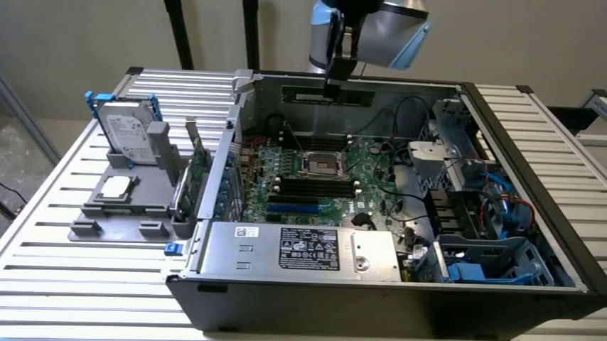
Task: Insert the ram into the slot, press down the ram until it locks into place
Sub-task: 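Insert the ram into the slot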
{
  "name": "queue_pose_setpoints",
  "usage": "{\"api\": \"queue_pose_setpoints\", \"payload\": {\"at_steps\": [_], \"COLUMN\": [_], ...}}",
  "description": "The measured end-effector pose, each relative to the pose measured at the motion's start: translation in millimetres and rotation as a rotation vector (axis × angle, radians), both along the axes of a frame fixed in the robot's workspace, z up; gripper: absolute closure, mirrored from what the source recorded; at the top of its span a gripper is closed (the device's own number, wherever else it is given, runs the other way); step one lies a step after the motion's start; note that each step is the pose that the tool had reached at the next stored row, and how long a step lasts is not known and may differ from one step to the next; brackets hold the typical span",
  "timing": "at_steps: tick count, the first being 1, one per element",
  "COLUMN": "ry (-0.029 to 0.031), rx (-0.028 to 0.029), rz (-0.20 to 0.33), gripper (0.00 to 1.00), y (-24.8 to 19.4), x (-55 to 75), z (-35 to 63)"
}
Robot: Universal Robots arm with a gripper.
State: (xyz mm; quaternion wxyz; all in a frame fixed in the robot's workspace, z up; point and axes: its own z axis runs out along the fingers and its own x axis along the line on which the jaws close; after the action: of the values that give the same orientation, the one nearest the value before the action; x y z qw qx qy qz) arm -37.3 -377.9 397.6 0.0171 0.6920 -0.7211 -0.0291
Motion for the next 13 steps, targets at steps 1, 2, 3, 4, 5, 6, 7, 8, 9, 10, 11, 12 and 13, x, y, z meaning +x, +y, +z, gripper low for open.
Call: {"api": "queue_pose_setpoints", "payload": {"at_steps": [1,2,3,4,5,6,7,8,9,10,11,12,13], "ry": [0.0004,0.0005,0.0005,0.0006,0.0005,0.0005,0.0006,0.0006,0.0005,0.0006,0.0006,0.0006,0.0006], "rx": [0.0000,-0.0001,0.0000,0.0000,0.0000,0.0000,0.0000,0.0000,0.0000,0.0000,-0.0001,0.0000,0.0000], "rz": [-0.002,-0.004,-0.006,-0.008,-0.010,-0.011,-0.012,-0.013,-0.012,-0.012,-0.013,-0.013,-0.013], "gripper": [0.87,0.87,0.87,0.87,0.87,0.87,0.87,0.87,0.87,0.87,0.87,0.87,0.87], "y": [0.0,0.0,0.0,0.0,0.0,0.0,0.0,0.0,-0.1,-0.3,-0.5,-0.7,-1.0], "x": [0.0,0.0,0.1,0.1,0.2,0.2,0.3,0.3,0.5,0.7,0.9,1.1,1.3], "z": [-1.8,-3.5,-5.3,-7.1,-9.0,-10.7,-12.7,-14.5,-16.3,-18.1,-19.8,-21.7,-23.5]}}
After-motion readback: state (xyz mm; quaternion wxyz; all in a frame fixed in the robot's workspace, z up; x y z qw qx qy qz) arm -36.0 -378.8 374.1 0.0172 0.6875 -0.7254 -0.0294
